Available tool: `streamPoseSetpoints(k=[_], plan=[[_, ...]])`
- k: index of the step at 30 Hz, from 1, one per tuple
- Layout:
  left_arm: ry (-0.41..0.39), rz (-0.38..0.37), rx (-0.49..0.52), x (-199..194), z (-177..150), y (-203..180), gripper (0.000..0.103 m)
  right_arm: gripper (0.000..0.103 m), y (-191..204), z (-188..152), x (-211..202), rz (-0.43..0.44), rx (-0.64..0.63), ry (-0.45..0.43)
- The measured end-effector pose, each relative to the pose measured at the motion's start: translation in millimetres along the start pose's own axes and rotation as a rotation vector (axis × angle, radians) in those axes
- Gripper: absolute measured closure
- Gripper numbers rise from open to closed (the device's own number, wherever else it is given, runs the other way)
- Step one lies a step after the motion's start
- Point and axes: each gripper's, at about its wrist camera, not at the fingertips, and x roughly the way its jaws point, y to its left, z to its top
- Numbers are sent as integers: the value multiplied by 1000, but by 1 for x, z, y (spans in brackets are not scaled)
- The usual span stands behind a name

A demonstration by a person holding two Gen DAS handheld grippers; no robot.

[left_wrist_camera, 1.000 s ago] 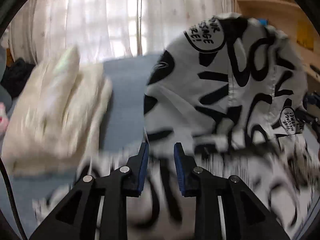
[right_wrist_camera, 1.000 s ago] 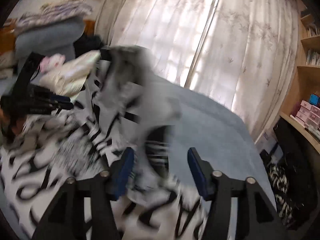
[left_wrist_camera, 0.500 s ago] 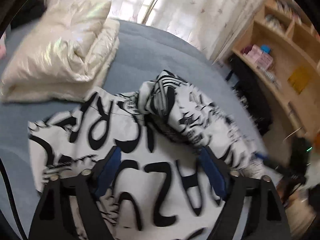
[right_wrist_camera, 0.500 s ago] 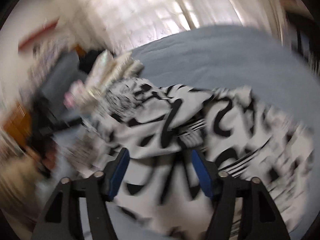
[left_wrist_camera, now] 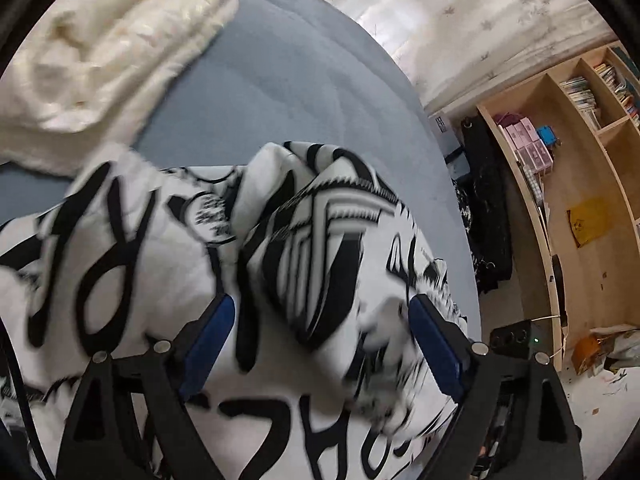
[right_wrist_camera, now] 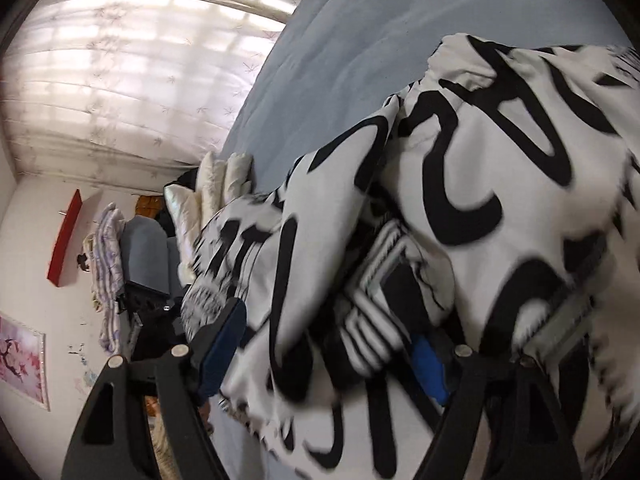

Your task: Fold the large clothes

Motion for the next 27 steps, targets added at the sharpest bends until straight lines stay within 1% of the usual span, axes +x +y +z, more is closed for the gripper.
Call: streamPoseSetpoints(k=[2, 3, 4, 5, 6, 7, 8, 9, 13, 14, 15, 16, 18, 20, 23, 25, 27], plan=[[-15, 11, 20, 12, 6, -6, 16, 26, 6, 9, 10, -35, -43, -9], [-27, 23, 31, 15, 9, -9, 19, 26, 12, 14, 14, -60, -86, -19], [-45, 39, 41, 18, 11, -13, 29, 27, 15, 18, 13, -76, -121, -27], [-55, 53, 46, 20, 14, -15, 37, 29, 25, 24, 16, -112, -191, -52], [-62, 67, 49, 21, 17, -17, 59, 44, 31, 27, 14, -131, -242, -68], [-68, 77, 49, 21, 19, -19, 79, 68, 41, 33, 16, -154, -314, -85], [-75, 81, 41, 21, 21, -20, 87, 77, 55, 39, 16, -189, -401, -105], [-86, 78, 35, 19, 23, -22, 92, 81, 65, 44, 16, -202, -450, -125], [-179, 35, 36, 3, 20, -34, 95, 85, 93, 62, 3, -190, -602, -229], [-181, 29, 38, 1, 19, -36, 95, 85, 96, 67, 0, -191, -608, -241], [-173, 23, 37, 0, 15, -38, 96, 85, 95, 72, -1, -188, -590, -235], [-156, 28, 36, 0, 11, -38, 97, 85, 90, 76, -2, -178, -542, -209], [-98, 49, 44, 6, 1, -39, 98, 84, 73, 76, 0, -177, -455, -126], [-41, 55, 56, 10, -12, -38, 99, 82, 54, 62, 7, -196, -403, -1], [11, 91, 78, 10, -32, -33, 99, 79, 30, 29, 10, -203, -355, 133], [40, 105, 68, 12, -44, -26, 99, 63, 15, 12, 7, -152, -300, 162], [53, 103, 51, 15, -50, -19, 99, 55, 2, 0, 0, -107, -255, 158]])
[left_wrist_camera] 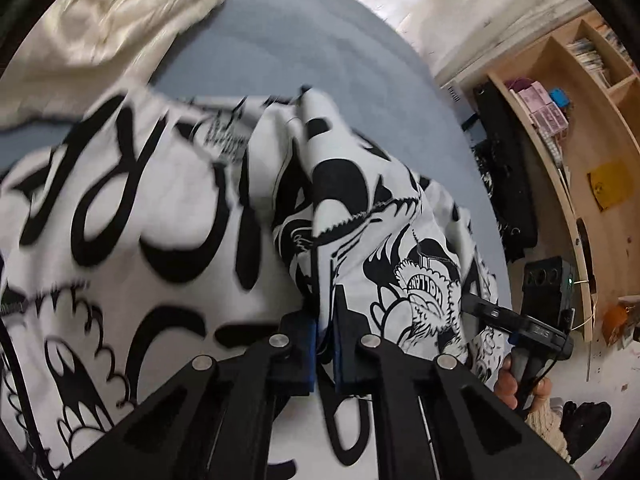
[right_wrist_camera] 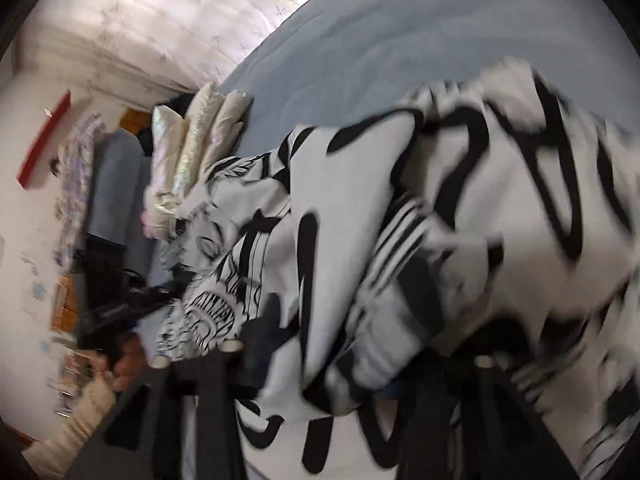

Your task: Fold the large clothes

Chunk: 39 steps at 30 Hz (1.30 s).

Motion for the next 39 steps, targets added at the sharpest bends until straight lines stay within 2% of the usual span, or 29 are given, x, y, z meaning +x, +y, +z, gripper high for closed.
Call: streamPoseSetpoints(k=[2, 3, 4, 5, 6, 7, 8, 9, 10, 12, 15, 17, 20, 23, 24, 26, 27, 30, 31, 32, 34, 35, 37, 39], plan=[[3, -25, -26, 4, -3, 4, 95, 54, -6, -10, 1, 35, 32, -14], [6, -30, -44, 6, -3, 6, 79, 54, -6, -11, 1, 45, 42, -28], [6, -45, -68, 8, -4, 9, 57, 54, -8, -14, 0, 61, 58, -45], [-1, -54, -87, 8, -10, 14, 48, 54, -9, -18, -1, 72, 64, -51], [-16, -62, -111, 10, -10, 15, 45, 53, -7, -20, -2, 77, 61, -62], [-26, -78, -128, 13, -11, 14, 47, 53, -3, -22, -2, 70, 42, -77], [-30, -91, -133, 18, -13, 12, 58, 53, 3, -24, -2, 64, 19, -82], [-23, -99, -128, 23, -13, 8, 100, 58, 10, -23, -2, 56, 5, -85], [-14, -73, -110, 25, -15, 1, 100, 71, 16, -24, -4, 37, -11, -89], [-42, 24, -78, 21, -25, -9, 101, 90, 26, -22, -6, 0, -31, -87], [-23, 50, -87, 9, -51, -6, 102, 93, 26, -30, -17, -43, -32, -78], [10, 66, -93, 9, -67, -4, 102, 95, 18, -38, -9, -120, -32, -30], [51, 102, -62, 13, -81, -3, 102, 94, 6, -52, 1, -162, -16, 16], [58, 120, -27, 9, -85, -9, 101, 91, 15, -58, -6, -203, -30, 2], [52, 137, 0, 5, -86, -14, 99, 86, 19, -59, -9, -225, -38, 2], [32, 189, 59, -4, -89, -28, 86, 79, 33, -62, -18, -292, -61, -1], [11, 220, 92, -11, -89, -36, 75, 77, 36, -62, -24, -310, -75, -13], [-101, 309, 182, -32, -86, -65, 50, 76, 61, -66, -48, -380, -162, -92], [-151, 325, 212, -41, -85, -74, 45, 74, 69, -66, -54, -393, -190, -118], [-183, 331, 234, -44, -85, -82, 44, 71, 81, -66, -58, -395, -226, -150], [-249, 343, 294, -50, -80, -101, 44, 55, 96, -62, -55, -406, -284, -184], [-264, 351, 309, -49, -74, -107, 44, 52, 102, -59, -51, -419, -306, -196], [-284, 358, 323, -38, -62, -122, 44, 50, 114, -50, -38, -472, -343, -222], [-305, 346, 320, -39, -56, -116, 44, 50, 122, -43, -27, -523, -358, -255]])
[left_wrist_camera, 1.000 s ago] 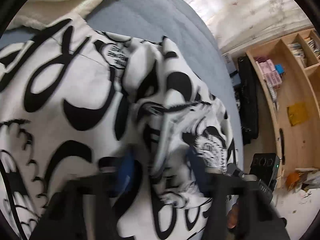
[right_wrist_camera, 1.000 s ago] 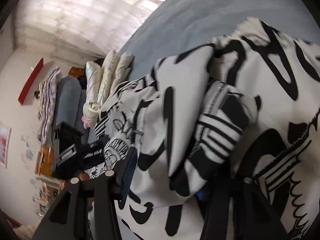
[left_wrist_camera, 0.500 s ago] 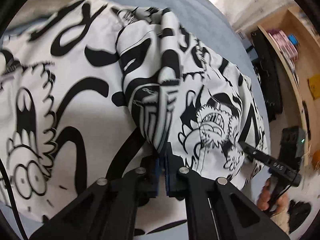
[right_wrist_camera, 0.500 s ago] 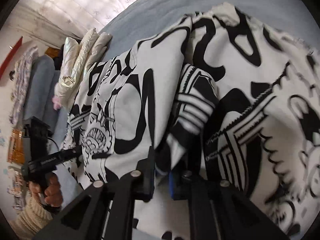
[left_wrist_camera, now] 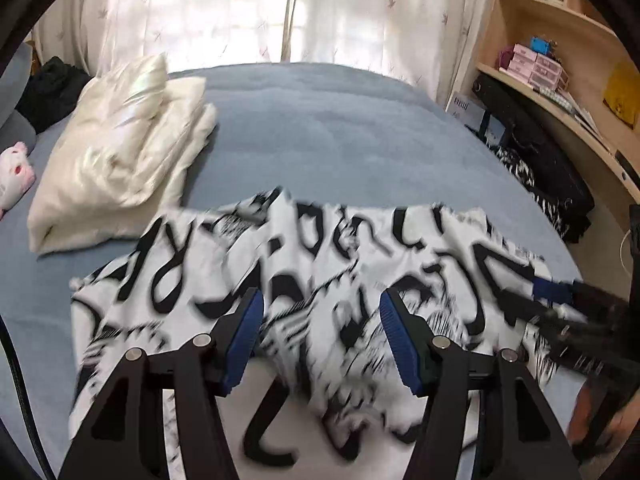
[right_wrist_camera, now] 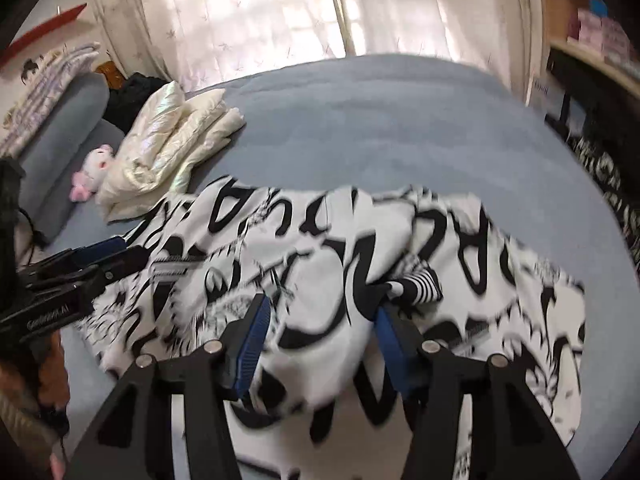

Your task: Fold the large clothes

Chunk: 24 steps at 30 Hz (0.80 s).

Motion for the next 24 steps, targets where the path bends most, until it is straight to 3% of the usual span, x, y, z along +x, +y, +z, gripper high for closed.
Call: streamPoseSetpoints(k=[2, 6, 9, 13, 15, 21, 24], plan=[[-18, 14, -5, 12, 9, -6, 44, 50, 6, 6, 2, -39, 30, -9], [8, 44, -5, 48, 16, -14, 44, 50, 0, -4, 1, 9, 108, 72], [53, 52, 1, 70, 11, -14, 44, 50, -16, -20, -8, -56, 151, 108], [73, 77, 9, 83, 2, -12, 44, 50, -39, -25, -41, -154, 197, -26], [72, 84, 9, 86, 0, -11, 44, 50, -39, -14, -43, -127, 186, -87], [78, 86, -6, 92, 0, -6, 43, 50, -16, 26, 17, -37, 118, -132], [94, 90, 9, 98, -5, -5, 43, 50, -11, 30, 67, -20, 120, -56]])
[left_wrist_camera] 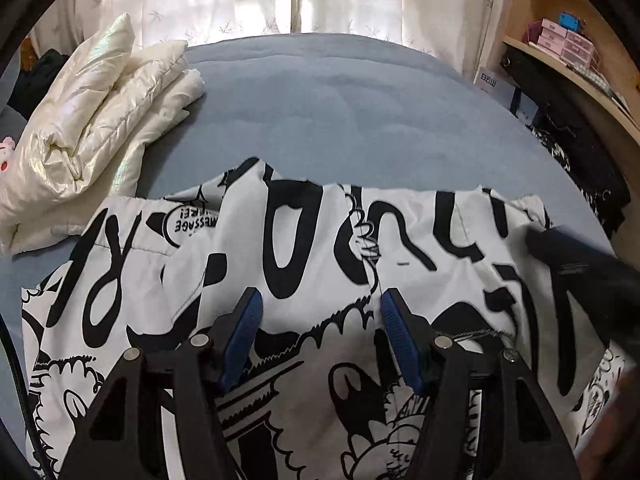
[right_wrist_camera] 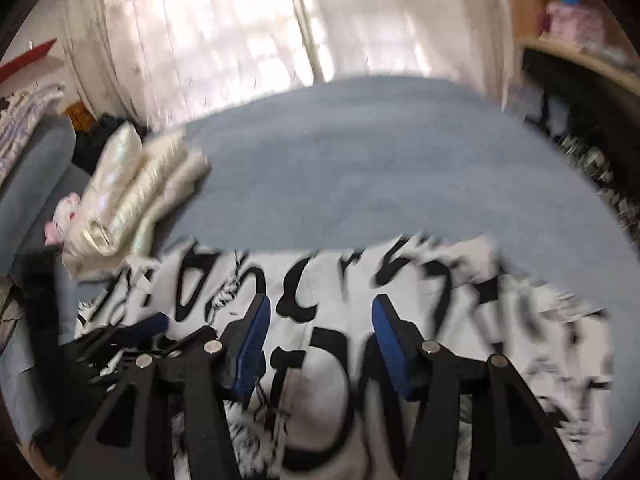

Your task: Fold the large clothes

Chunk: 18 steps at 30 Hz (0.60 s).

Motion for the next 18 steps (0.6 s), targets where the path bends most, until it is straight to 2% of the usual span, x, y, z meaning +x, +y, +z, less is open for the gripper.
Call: streamPoseSetpoints(k=[2, 3, 5, 7, 10, 18], plan=[[45, 3, 24, 8, -9, 0, 43, 49, -2, -17, 37, -3, -3, 130], [72, 6, 38, 13, -16, 0, 43, 49, -1, -27, 44, -20, -25, 154], [60, 8, 61, 12, -33, 0, 43, 48, 7, -50, 37, -56, -110, 115], [43, 9, 68, 7, -45, 1, 43, 44, 10, -61, 28, -56, -128, 118], [45, -22, 18, 0, -58, 11, 43, 40, 9, -76, 16, -28, -119, 124], [32, -6, -20, -8, -74, 16, 43, 36, 13, -85, 14, -52, -144, 148]])
